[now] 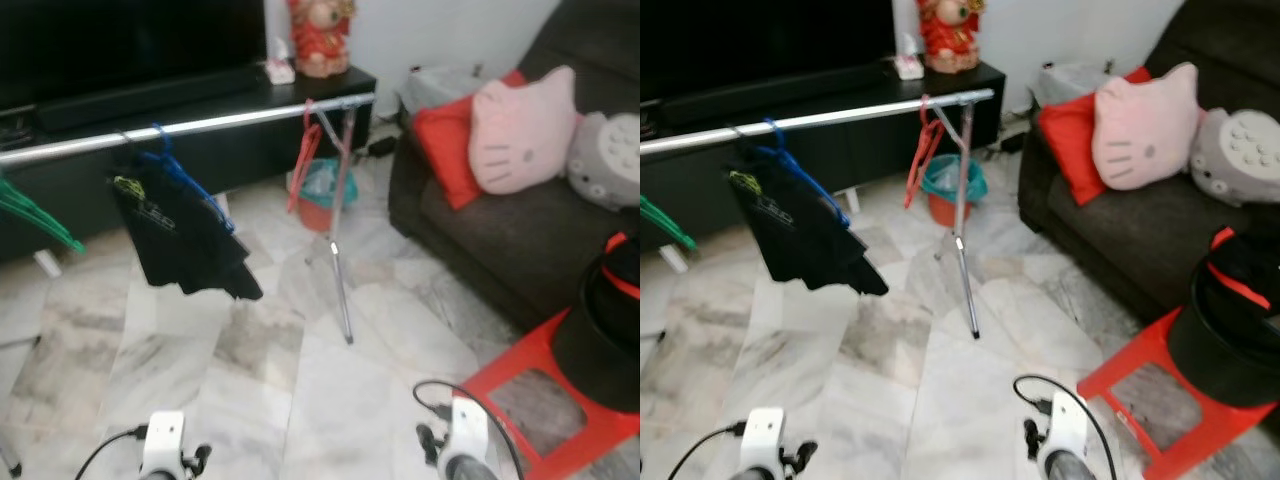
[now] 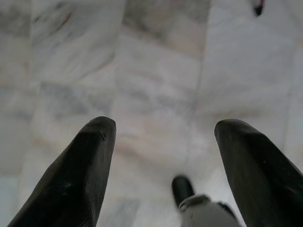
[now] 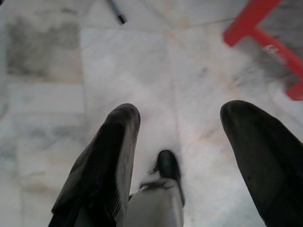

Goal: Hang hanger

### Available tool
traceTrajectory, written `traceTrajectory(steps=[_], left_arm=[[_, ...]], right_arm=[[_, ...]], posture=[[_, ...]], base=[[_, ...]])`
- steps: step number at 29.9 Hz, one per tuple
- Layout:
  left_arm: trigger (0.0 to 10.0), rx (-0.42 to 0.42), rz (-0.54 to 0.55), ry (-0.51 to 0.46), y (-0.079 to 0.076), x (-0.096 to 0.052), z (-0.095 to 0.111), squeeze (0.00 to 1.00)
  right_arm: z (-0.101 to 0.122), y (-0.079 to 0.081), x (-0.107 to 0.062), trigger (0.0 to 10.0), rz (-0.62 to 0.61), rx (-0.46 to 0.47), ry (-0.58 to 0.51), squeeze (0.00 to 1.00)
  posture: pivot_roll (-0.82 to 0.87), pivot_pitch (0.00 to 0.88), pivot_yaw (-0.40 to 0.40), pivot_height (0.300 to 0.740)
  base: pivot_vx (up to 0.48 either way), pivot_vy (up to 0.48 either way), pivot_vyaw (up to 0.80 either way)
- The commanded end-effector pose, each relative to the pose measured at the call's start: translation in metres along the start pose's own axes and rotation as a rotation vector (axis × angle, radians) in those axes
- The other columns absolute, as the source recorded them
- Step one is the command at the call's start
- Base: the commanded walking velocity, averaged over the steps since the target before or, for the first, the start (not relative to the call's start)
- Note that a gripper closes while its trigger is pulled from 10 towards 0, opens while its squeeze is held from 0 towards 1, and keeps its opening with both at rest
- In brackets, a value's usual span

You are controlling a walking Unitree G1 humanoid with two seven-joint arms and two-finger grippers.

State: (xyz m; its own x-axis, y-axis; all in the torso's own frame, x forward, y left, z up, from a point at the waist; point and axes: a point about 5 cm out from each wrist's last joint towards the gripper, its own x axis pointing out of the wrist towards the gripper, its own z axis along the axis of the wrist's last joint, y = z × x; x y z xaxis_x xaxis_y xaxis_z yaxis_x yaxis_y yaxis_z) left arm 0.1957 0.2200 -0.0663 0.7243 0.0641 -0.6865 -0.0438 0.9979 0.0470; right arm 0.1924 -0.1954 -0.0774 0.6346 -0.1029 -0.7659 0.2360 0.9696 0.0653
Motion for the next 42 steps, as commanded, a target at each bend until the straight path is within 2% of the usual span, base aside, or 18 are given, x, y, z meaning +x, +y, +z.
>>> traceTrajectory(steps=[1, 42], left_arm=[[10.0, -0.007, 0.000, 0.015, 0.0031, -0.0029, -0.0070, 0.00], [10.0, 0.007, -0.011, 0.009, 0.0018, -0.0022, -0.0050, 0.00]], right_arm=[[0.0038, 0.0058, 0.0009, 10.0, 0.014, 0.002, -0.018, 0.00], [0.0038, 0.0067, 0.0008, 10.0, 0.020, 0.009, -0.025, 0.00]], posture=[[-0.02, 0.000, -0.011, 0.740], [-0.02, 0.000, -0.013, 0.740]], base=[[0.000, 0.000, -0.63], [0.000, 0.000, -0.62]])
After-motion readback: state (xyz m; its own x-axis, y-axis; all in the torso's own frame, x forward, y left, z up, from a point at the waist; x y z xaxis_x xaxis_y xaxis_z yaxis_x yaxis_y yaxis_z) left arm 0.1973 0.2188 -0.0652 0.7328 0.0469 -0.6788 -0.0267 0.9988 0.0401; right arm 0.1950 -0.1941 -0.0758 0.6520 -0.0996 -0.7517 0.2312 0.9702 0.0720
